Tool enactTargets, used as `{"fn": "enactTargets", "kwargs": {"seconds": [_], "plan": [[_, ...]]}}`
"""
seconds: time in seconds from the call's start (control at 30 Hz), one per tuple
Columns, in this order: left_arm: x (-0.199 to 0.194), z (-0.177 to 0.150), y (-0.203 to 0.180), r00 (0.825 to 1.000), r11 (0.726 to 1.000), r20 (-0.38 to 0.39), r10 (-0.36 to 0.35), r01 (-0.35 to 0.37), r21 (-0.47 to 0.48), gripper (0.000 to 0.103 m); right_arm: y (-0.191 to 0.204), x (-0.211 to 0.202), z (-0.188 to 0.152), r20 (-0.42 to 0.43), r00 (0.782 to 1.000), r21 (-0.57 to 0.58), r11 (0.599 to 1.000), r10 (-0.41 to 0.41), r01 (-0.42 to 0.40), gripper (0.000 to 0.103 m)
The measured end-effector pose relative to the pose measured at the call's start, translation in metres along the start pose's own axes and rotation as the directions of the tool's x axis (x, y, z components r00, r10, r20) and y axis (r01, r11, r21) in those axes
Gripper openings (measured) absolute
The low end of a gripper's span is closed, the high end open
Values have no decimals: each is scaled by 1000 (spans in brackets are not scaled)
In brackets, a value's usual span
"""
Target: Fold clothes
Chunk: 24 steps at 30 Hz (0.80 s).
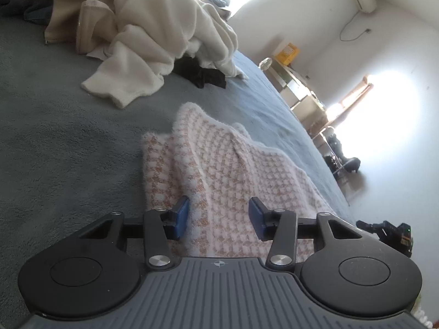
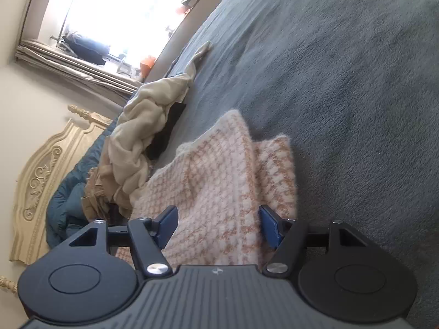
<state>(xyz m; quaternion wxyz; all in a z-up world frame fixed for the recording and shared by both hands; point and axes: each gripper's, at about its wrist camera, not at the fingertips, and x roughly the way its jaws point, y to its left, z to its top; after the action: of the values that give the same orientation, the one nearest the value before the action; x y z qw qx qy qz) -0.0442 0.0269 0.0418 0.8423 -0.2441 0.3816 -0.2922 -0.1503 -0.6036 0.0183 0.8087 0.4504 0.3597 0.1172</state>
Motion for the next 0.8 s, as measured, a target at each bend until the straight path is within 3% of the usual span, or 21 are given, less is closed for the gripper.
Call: {"fn": "enactTargets", "kwargs": {"seconds": [0.07,0.17,0.23,0.27,0.33,0.43,0.63,0.8], "plan": [[-2,2,1,1000,1000,5,-6,6,-25,32,0,-3,-2,13,1000,-5,1000,16,-16,68],[1,-1,3,999,1000,-39,0,-1,-31,30,-4,-6,-7,21,999,-4,999,42,-42,66],[11,-5,5,995,999,-90,37,-40,-32,28,-6,-3,-14,9,999,-3,999,33,-33,58],[14,-7,5,993,998,-99,57,-60,-36,22,-5,1,-16,7,1000,-14,1000,17,-17,54],[19,-10,6,991,993,-97,95,-100,-54,14,-1,6,-20,13,1000,-34,999,-25,26,29],[19,-11,11,989,983,-89,121,-132,-130,7,9,6,-26,34,996,-70,993,-88,90,15],[0,-14,17,995,969,-79,68,-84,-234,5,27,-9,-35,41,993,-125,985,-112,116,10],[-18,-25,18,994,969,-95,45,-66,-239,5,31,-20,-50,7,992,-142,982,-123,123,10]]}}
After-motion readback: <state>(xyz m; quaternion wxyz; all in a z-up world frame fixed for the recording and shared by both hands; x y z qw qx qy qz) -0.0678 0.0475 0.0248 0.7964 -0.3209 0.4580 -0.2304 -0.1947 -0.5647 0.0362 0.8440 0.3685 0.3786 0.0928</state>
